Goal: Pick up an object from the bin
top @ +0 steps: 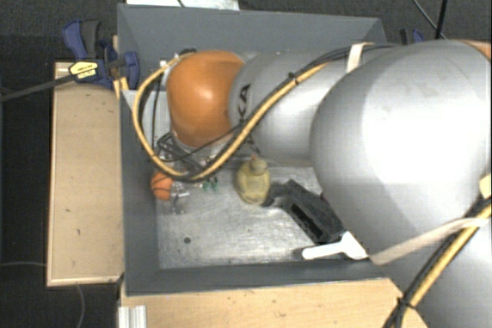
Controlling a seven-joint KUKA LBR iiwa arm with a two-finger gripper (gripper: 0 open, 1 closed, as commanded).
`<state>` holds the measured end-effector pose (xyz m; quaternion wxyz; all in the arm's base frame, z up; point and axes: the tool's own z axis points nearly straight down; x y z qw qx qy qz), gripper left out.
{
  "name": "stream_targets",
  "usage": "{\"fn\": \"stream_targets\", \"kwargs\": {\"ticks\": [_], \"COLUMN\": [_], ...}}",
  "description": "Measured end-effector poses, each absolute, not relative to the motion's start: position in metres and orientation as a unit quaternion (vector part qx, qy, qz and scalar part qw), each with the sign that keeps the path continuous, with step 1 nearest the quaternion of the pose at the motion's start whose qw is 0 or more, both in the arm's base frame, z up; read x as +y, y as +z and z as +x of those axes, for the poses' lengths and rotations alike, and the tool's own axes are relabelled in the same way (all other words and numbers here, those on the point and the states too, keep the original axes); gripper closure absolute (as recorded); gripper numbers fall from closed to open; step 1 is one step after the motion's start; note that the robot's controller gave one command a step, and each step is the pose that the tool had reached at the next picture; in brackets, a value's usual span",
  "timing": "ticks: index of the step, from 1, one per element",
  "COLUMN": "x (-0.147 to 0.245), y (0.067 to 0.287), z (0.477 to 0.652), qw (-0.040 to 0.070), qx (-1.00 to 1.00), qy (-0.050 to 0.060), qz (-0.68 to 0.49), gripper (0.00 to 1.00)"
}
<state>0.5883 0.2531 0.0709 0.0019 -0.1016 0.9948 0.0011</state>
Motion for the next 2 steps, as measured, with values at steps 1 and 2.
{"fn": "stream_targets", "kwargs": {"ticks": [1, 2], "x": [0.2531, 0.2531], "y": [0.0709, 0.0717], "z": [0.5883, 0.5882], "qw": [0.002, 0.002], "qx": [0.995, 0.995], "qy": [0.001, 0.001], "qz": [-0.102, -0.101], "gripper": [1.00, 1.00]}}
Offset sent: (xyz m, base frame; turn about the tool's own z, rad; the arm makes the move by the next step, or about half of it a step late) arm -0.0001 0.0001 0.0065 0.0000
